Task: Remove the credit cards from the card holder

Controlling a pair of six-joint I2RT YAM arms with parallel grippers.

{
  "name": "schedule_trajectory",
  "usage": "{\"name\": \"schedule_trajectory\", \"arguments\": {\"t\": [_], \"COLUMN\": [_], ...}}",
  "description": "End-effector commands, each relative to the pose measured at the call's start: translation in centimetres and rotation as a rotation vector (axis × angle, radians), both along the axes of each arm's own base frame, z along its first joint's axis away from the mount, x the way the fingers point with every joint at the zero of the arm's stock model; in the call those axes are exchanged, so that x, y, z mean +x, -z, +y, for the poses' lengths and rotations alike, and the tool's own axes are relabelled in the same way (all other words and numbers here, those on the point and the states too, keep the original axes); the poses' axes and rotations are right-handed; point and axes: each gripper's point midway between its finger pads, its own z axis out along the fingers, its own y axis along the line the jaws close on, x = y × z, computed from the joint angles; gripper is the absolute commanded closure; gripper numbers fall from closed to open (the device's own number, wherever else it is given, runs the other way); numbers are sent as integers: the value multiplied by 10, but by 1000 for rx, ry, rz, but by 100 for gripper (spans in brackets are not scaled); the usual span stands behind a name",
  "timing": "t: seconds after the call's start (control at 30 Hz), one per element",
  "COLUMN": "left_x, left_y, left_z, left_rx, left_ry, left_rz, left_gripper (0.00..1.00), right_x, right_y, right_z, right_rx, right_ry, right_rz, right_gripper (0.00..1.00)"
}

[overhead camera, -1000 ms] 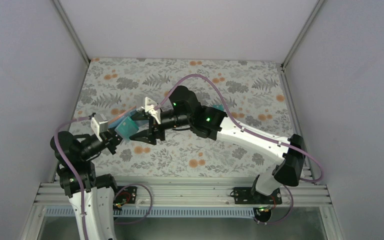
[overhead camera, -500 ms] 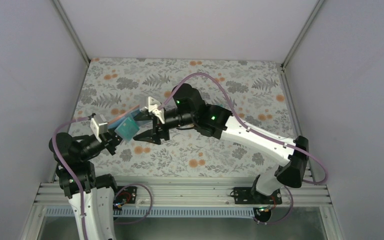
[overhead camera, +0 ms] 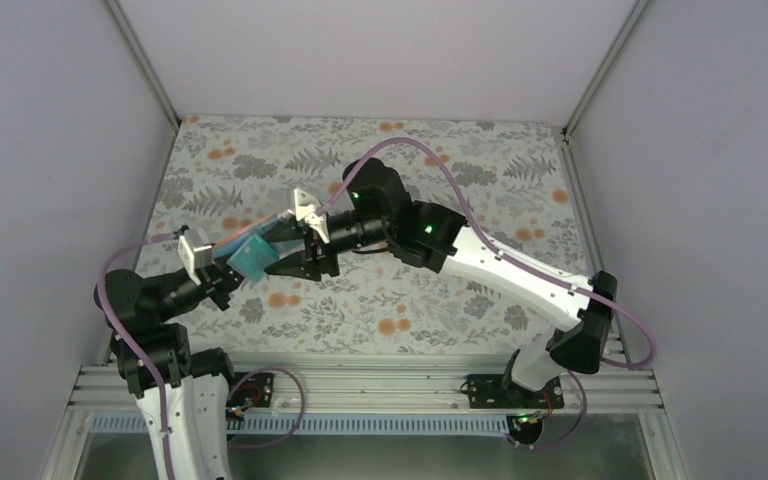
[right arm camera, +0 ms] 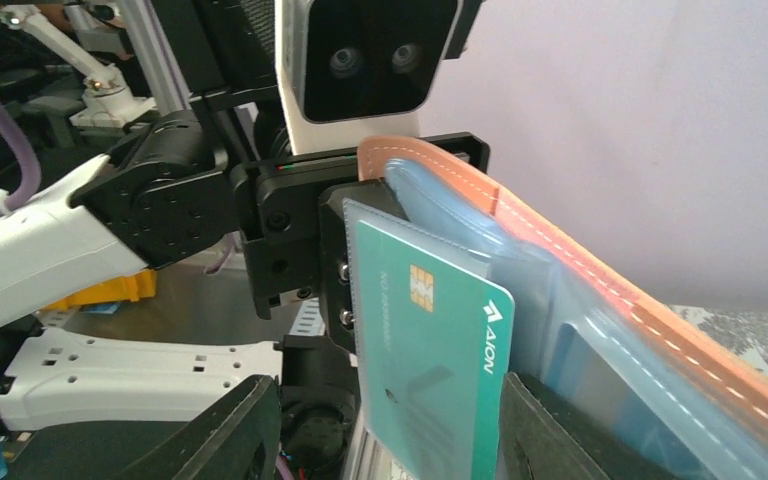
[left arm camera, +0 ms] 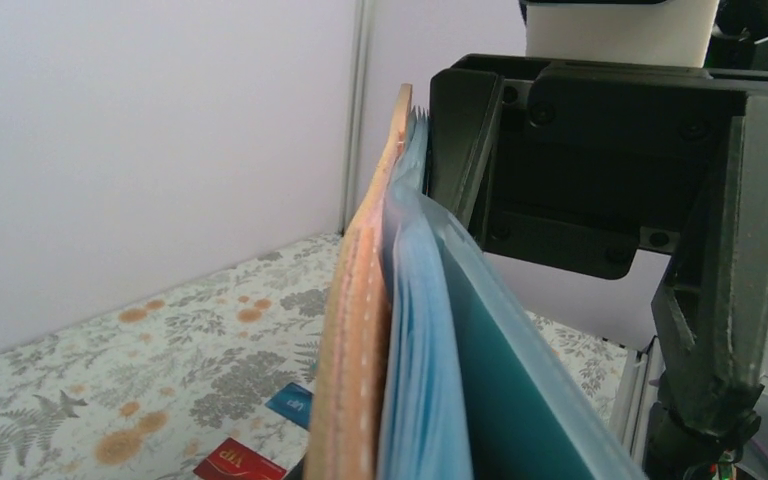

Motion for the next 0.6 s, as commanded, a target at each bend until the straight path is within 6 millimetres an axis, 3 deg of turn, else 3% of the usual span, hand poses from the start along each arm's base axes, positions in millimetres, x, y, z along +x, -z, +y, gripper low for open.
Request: {"name": "schedule_trajectory", "arguments": {"t": [0.0,0.57], "left_x": [-6,2], "left_y": [-10,-2], "left_z": [-3,1], "left_rx": [1,-7], "left_ry": [18,-4], "left_rz": [-34,-8], "left_gripper": [98,98], "right_x": [-9,-43], "right_y": [-1,17], "right_z": [2,3], "right_rx": [7,-10], "right_ry": [-86,-311], "right_rz": [22,83], "right_gripper": [44,65]}}
